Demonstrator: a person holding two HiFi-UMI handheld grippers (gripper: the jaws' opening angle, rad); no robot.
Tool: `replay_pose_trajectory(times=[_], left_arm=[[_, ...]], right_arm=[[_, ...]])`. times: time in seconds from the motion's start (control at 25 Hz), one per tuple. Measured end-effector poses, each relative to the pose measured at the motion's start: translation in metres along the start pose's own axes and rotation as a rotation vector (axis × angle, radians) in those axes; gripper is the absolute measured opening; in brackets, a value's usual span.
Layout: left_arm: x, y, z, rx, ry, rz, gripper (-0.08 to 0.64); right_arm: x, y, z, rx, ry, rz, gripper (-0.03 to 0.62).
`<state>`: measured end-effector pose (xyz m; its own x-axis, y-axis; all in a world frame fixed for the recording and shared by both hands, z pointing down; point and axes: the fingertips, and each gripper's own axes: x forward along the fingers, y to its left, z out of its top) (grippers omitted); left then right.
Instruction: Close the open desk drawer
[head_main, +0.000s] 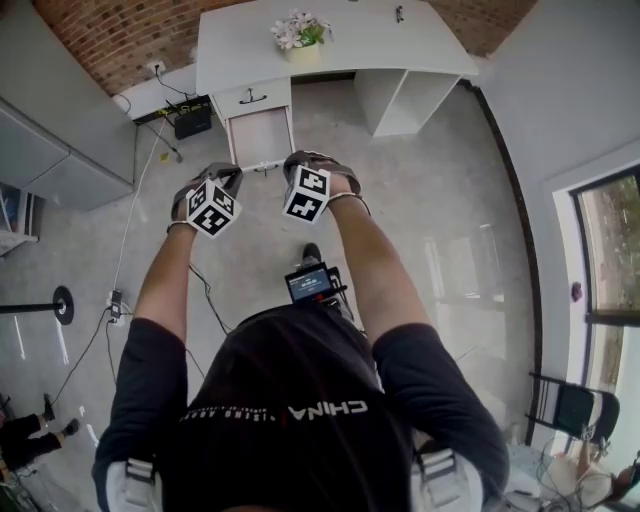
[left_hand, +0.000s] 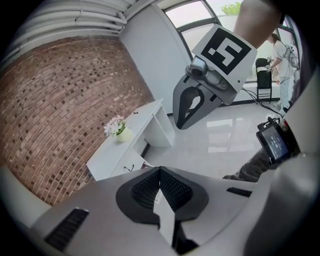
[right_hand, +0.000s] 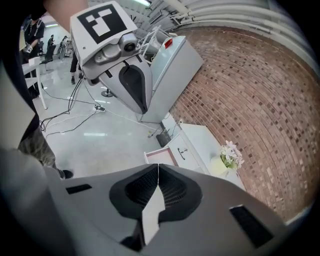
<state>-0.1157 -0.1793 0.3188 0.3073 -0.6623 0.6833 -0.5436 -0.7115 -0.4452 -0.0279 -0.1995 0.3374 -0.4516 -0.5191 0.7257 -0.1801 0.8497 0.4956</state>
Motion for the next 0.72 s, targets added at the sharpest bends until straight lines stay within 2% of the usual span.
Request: replay_pose_trajectory(times=[0.2,0.4,0.56,0.72], left_arm=[[0.055,0.073,0.027,-0.014,0.019,0.016,0.012],[0.099,0.122,0.051,-0.013,0.028,0.031,0.012],[0.122,0.147,0.058,-0.043,0.036,0.049,0.012],[0.135,0.155,0.049,-0.023,0.056,0.022,0.012]], right_arm=[[0.044,-0.091,-0.002,-0.006,-0.018,0.011,0.015],[0.078,-0.162,-0.008,-0.028,-0.027,0.016,0.015],[0.102,-0.192,0.0,-0.044,-0.055,0.033,0.015],[0.122,-0.191,0.023,-0.08,-0.084,0.067,0.015]])
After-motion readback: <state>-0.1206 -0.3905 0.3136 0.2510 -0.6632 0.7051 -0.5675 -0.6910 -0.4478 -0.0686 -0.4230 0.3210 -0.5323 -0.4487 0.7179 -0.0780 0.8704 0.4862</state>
